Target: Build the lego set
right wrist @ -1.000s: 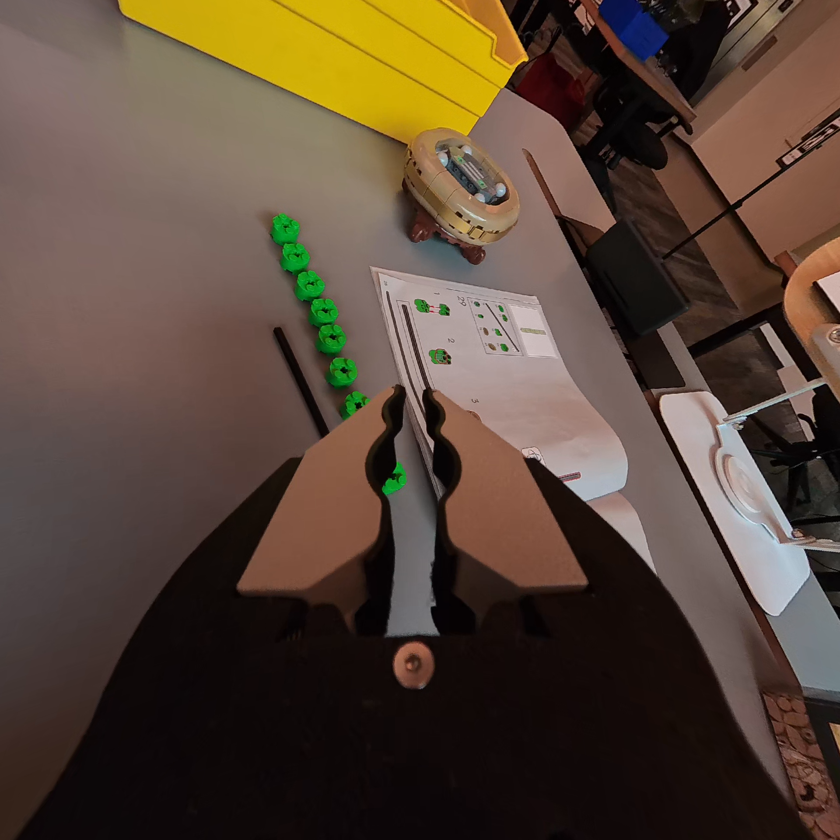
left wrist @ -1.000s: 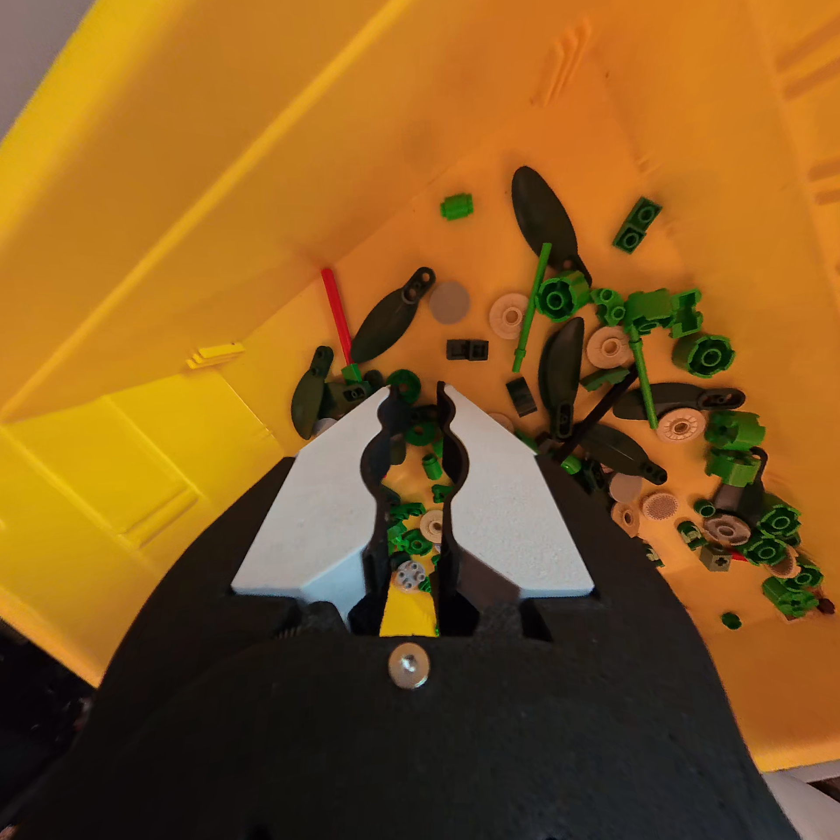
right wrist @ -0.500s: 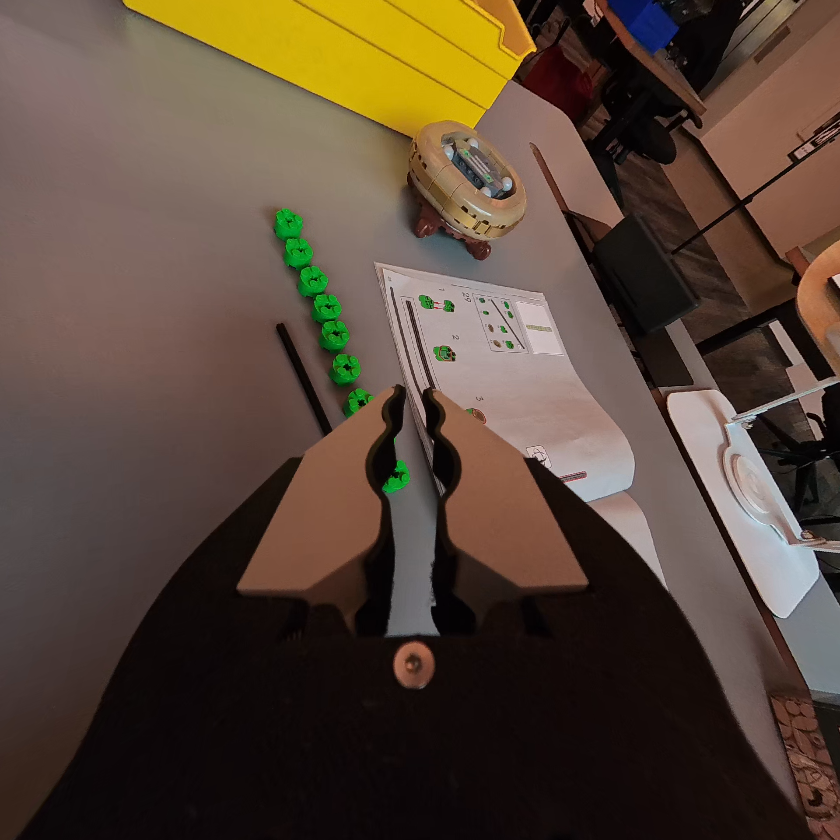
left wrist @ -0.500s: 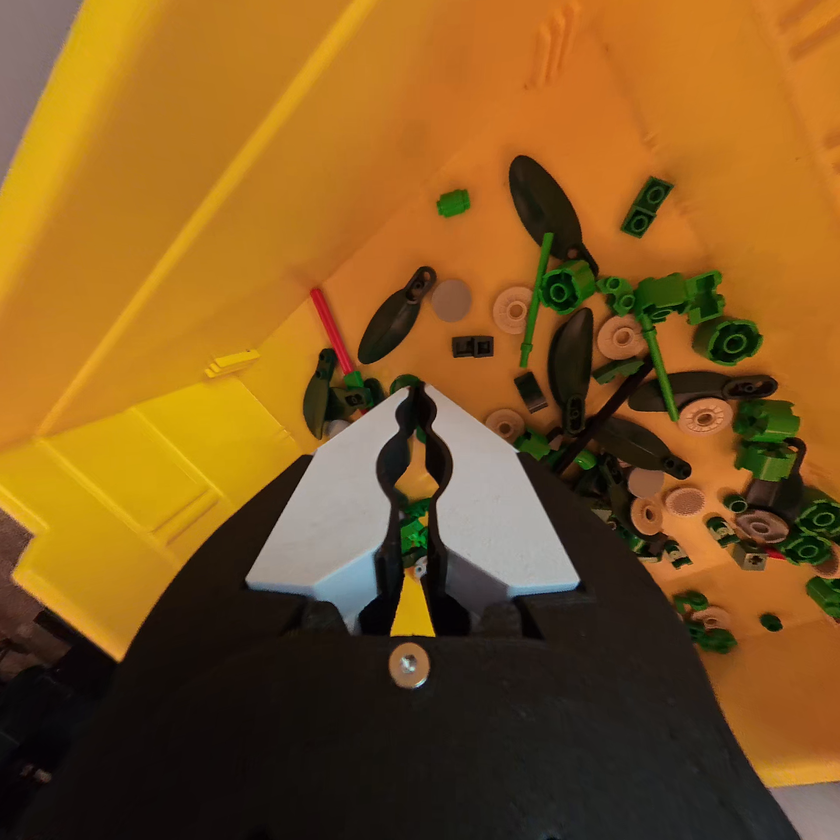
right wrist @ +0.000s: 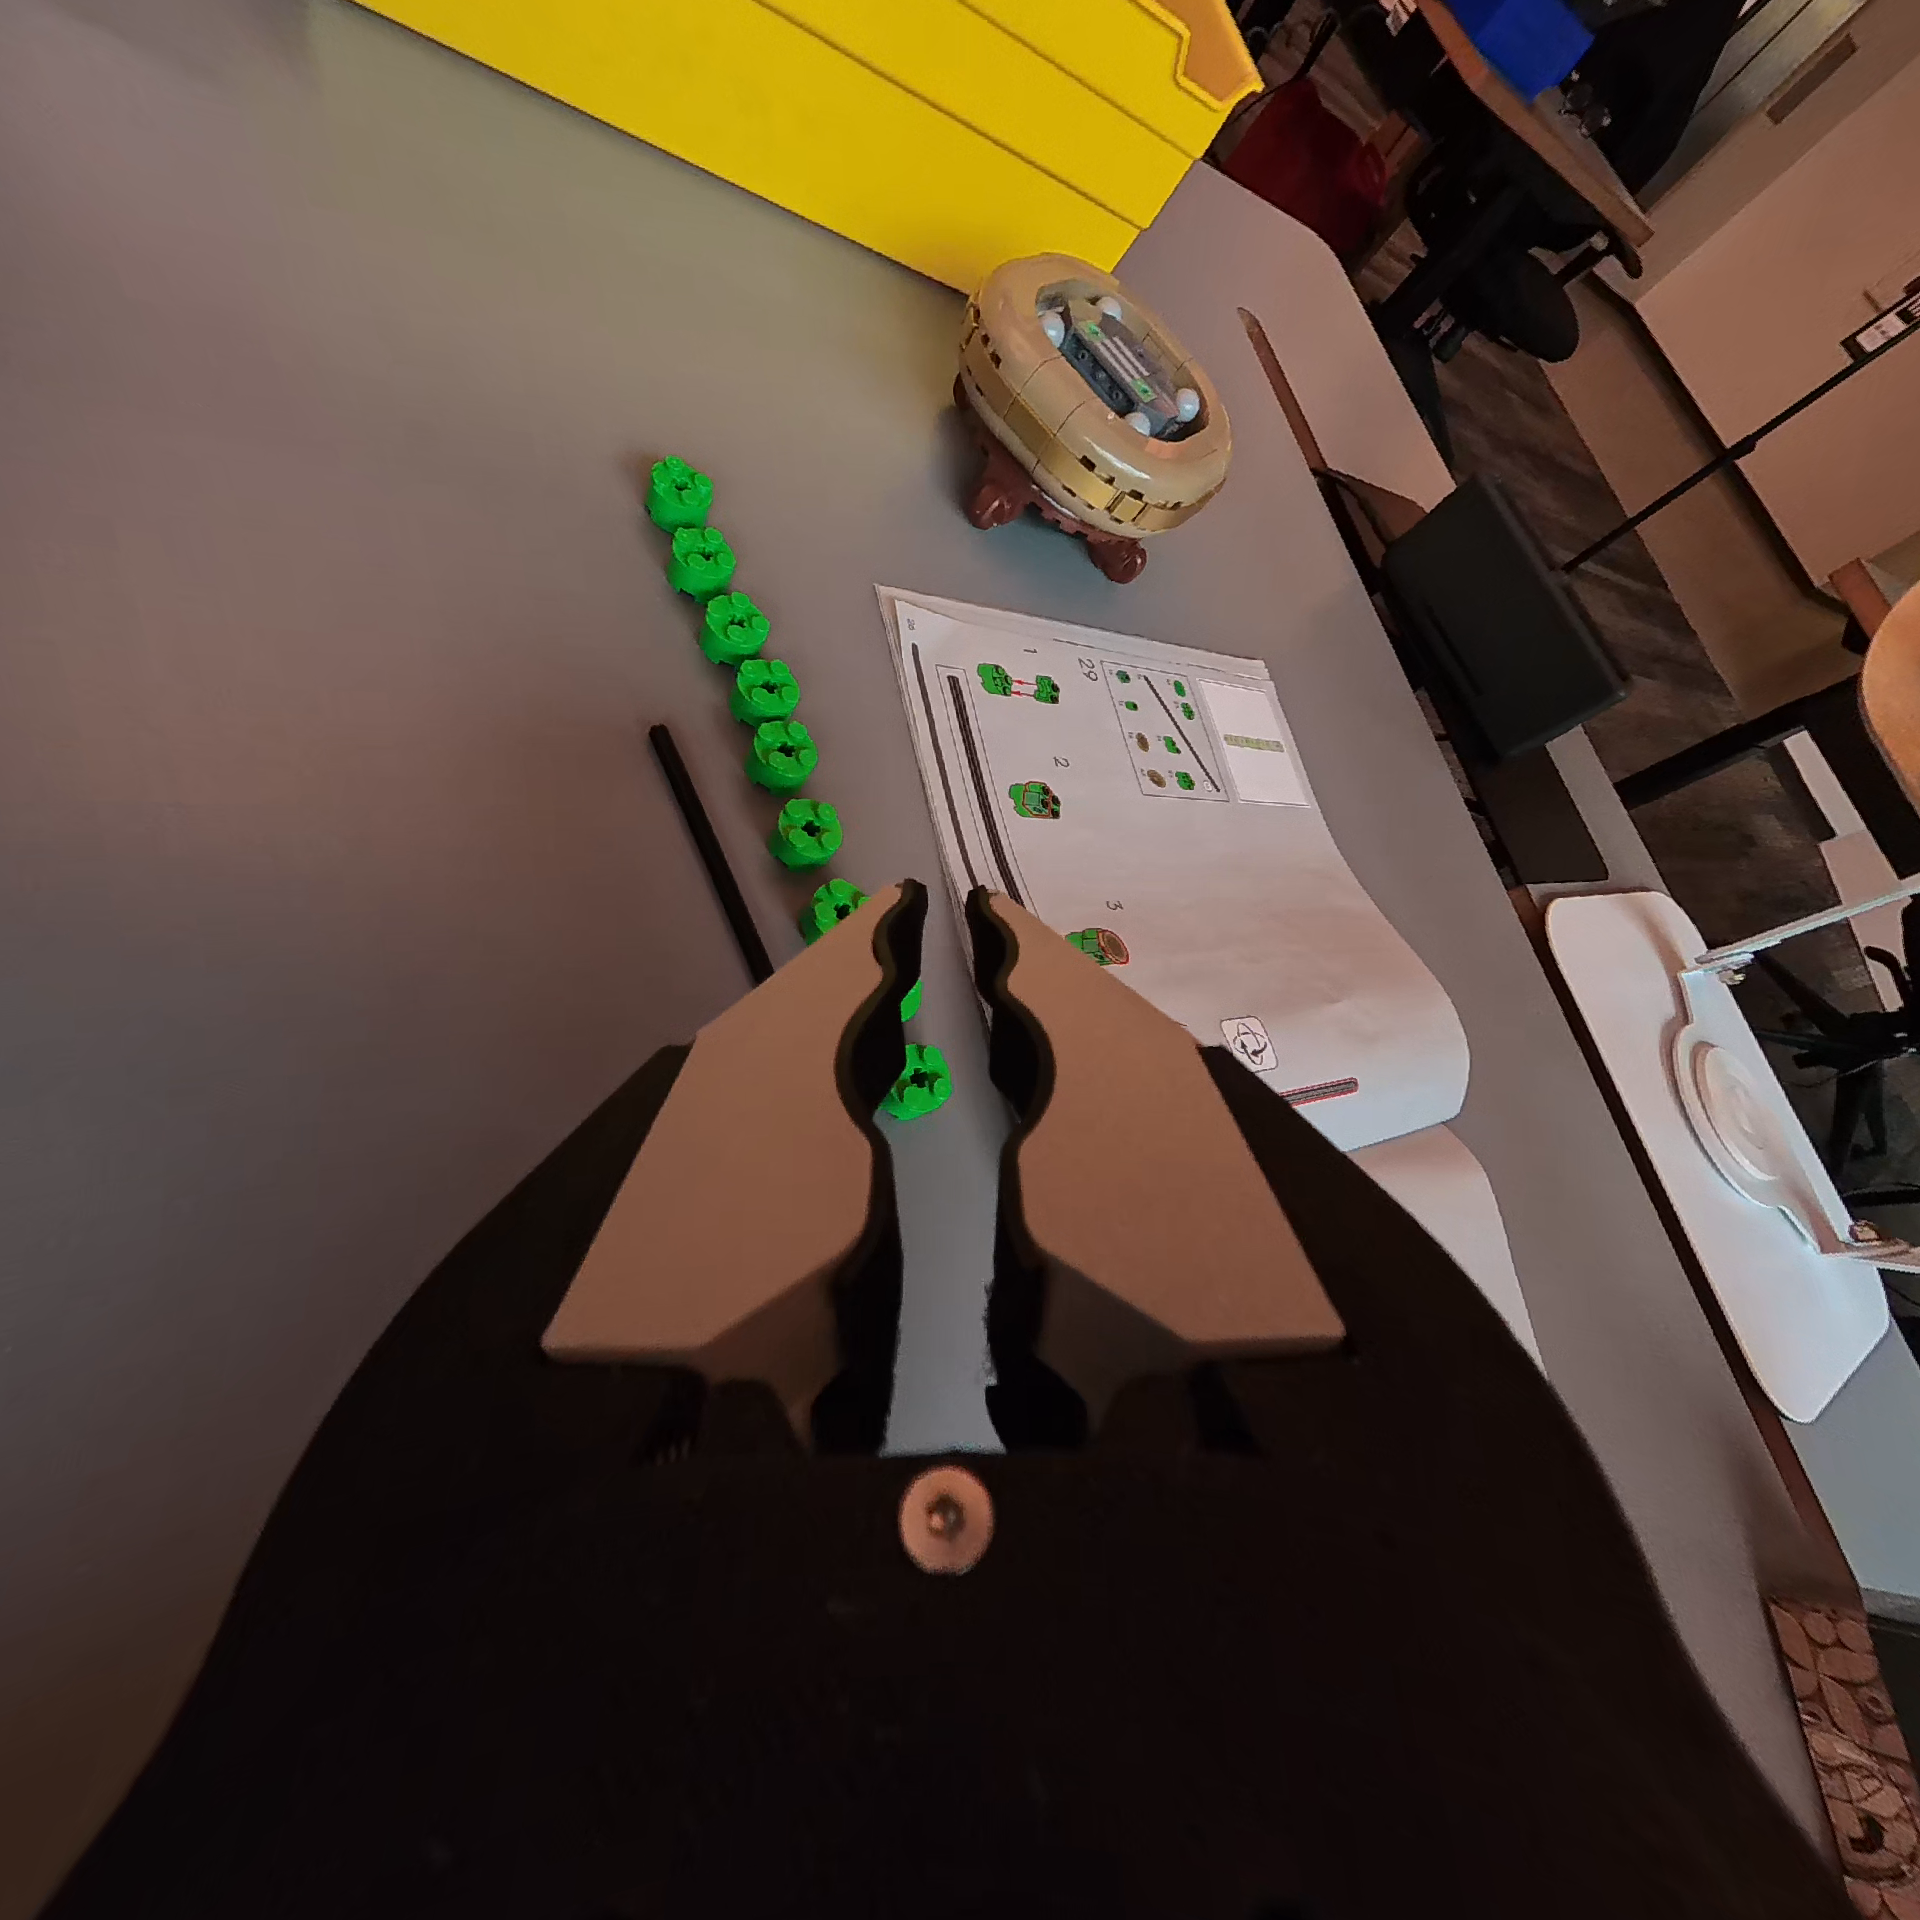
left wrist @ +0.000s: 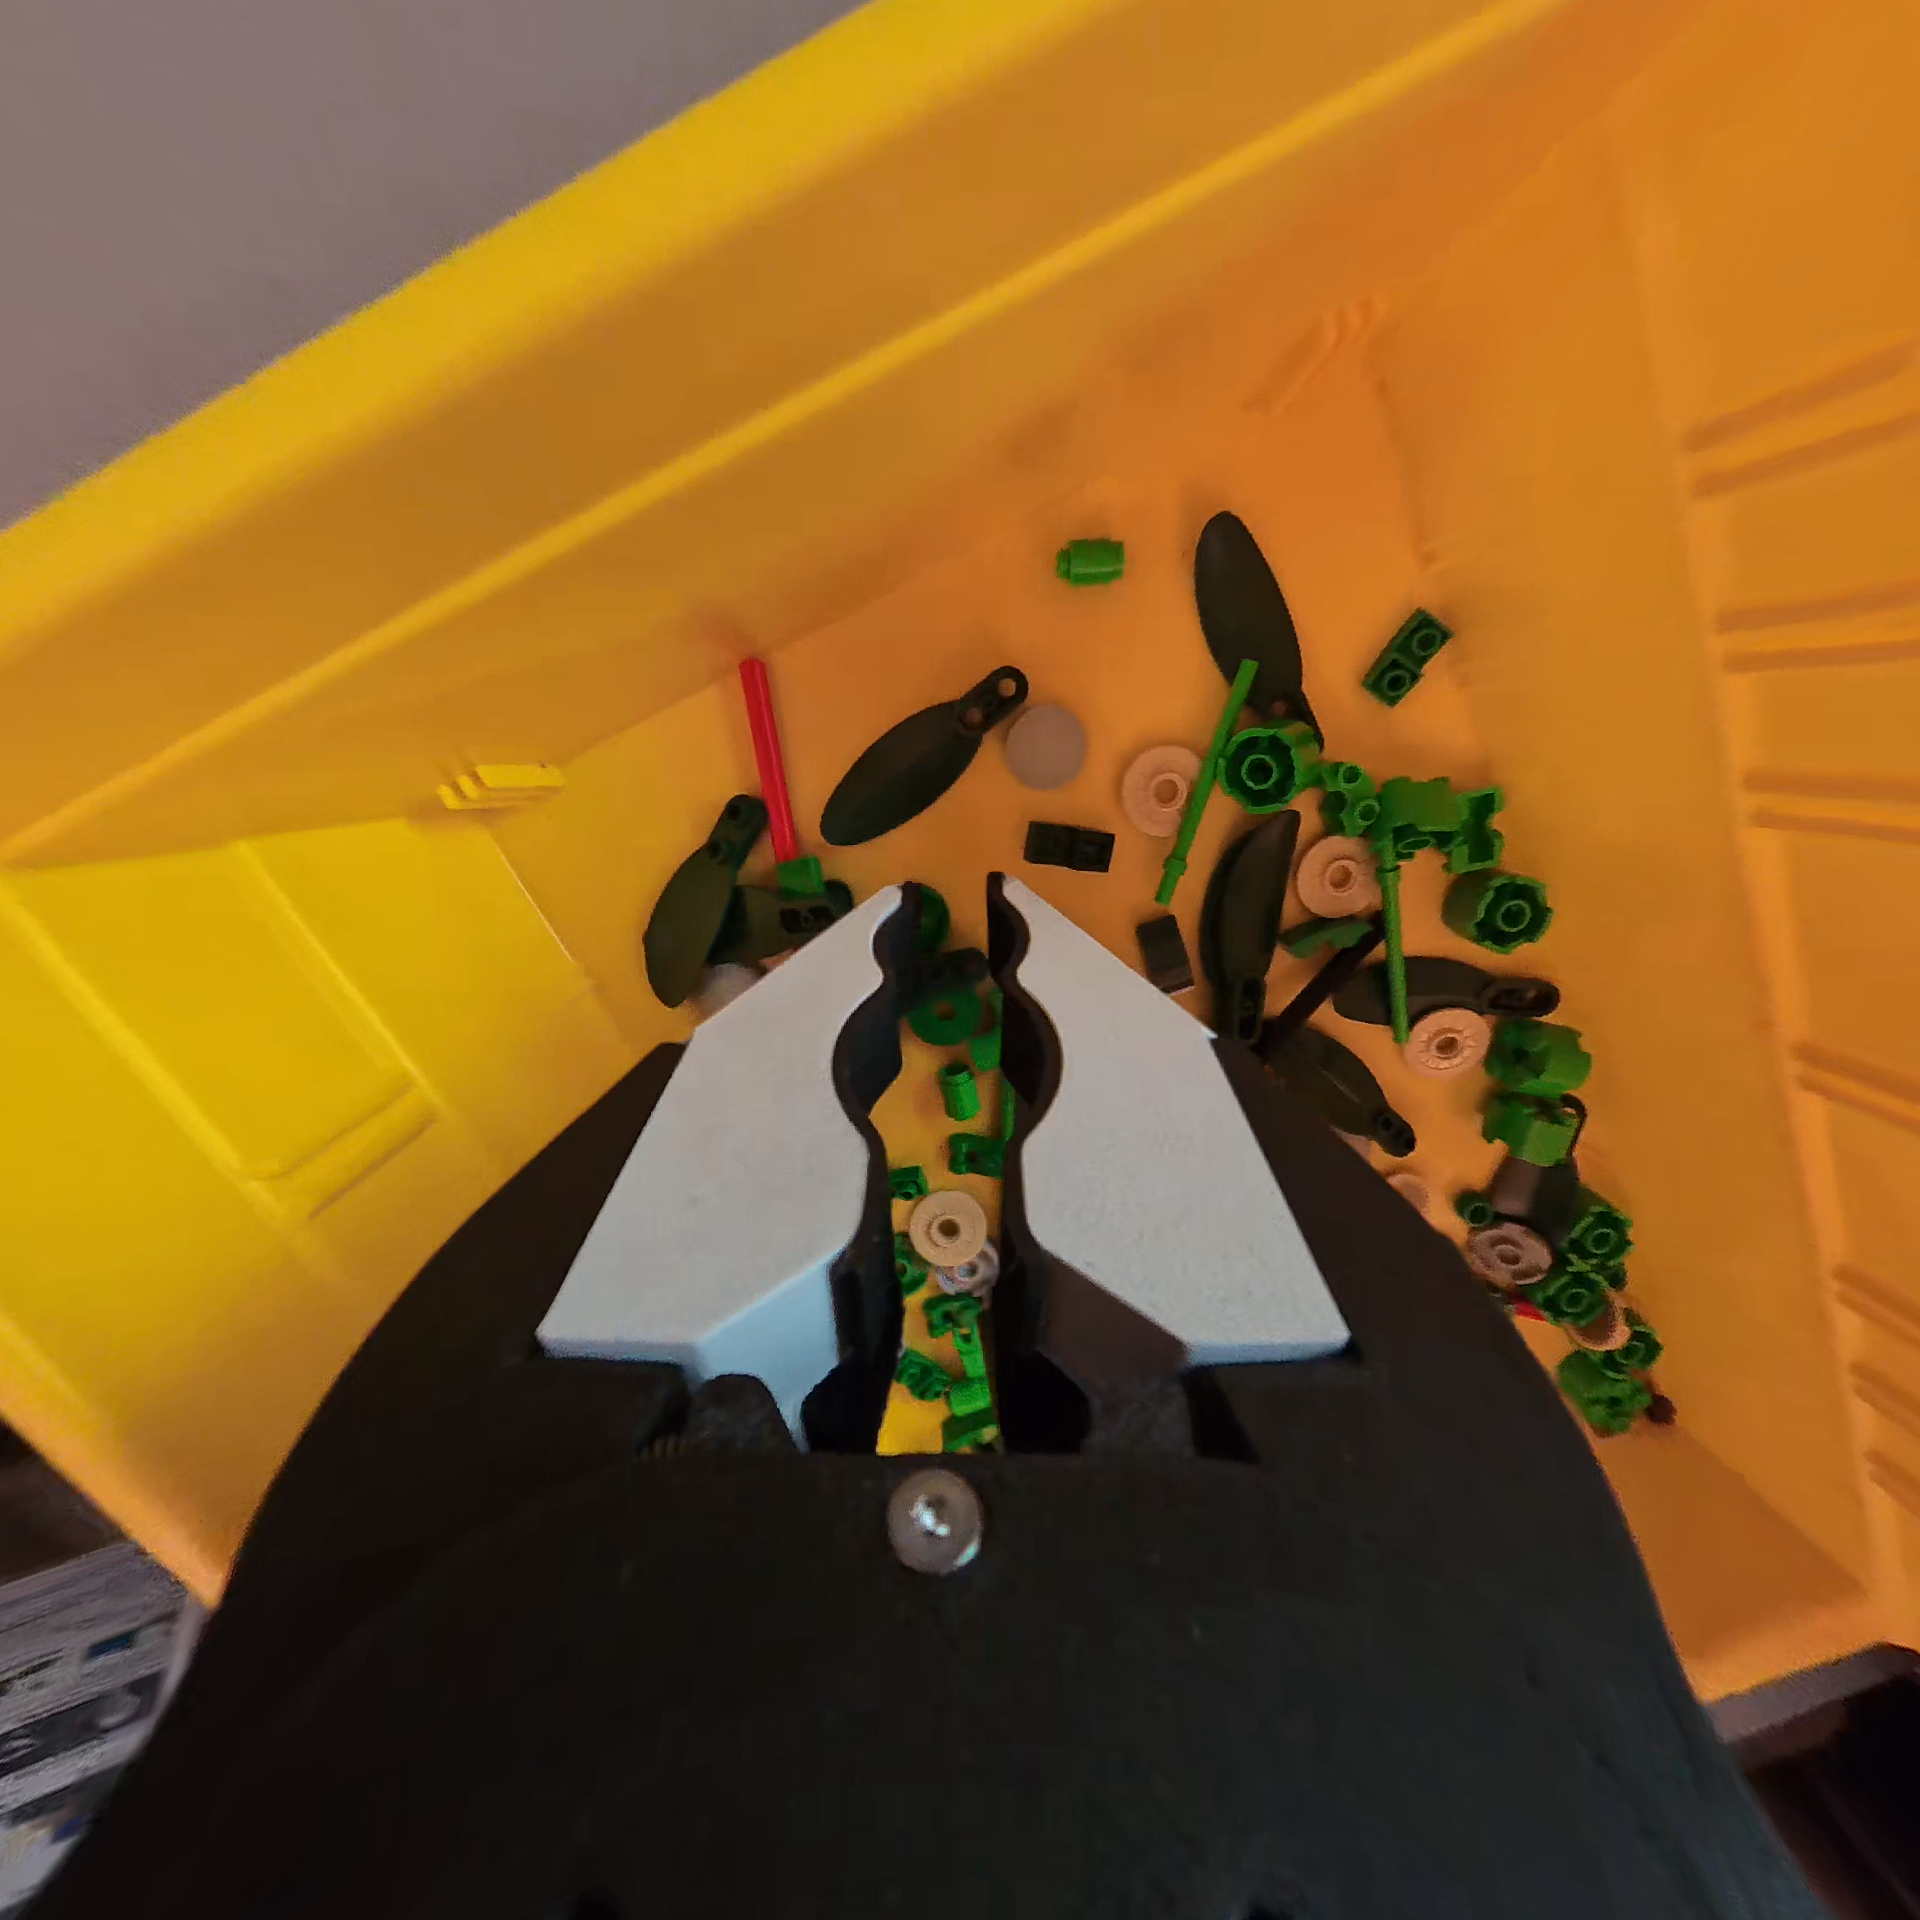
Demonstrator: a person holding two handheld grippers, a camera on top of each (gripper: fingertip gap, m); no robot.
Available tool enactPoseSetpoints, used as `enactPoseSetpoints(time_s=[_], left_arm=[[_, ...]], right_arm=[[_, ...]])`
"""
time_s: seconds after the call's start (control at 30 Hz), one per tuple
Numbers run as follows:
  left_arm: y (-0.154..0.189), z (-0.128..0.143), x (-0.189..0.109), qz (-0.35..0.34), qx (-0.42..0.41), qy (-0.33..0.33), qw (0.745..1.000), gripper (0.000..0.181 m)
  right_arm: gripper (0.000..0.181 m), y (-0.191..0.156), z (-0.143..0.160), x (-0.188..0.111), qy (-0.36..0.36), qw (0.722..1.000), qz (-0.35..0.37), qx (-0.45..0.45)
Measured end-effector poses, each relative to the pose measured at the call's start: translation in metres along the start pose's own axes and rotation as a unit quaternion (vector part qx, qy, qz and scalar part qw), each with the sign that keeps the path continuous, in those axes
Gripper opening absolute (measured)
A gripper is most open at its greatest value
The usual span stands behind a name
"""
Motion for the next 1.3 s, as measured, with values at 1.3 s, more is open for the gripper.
enactPoseSetpoints(time_s=[1.3], left_arm=[[0.005, 0.007, -0.069, 0.024, -0.032, 0.180, 0.983, 0.010]], right_arm=[[0.008, -0.003, -0.001, 0.002, -0.007, 1.000, -0.014, -0.008]])
Point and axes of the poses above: each gripper's, where its closed fingertips meet, x out along the fingers, z out of its underside, y = z × x across the jaws, the point moved 10 cm from there along -x, back along the fingers, and after that the axes turned 13 degrees about -y, right-handed, at the moved point
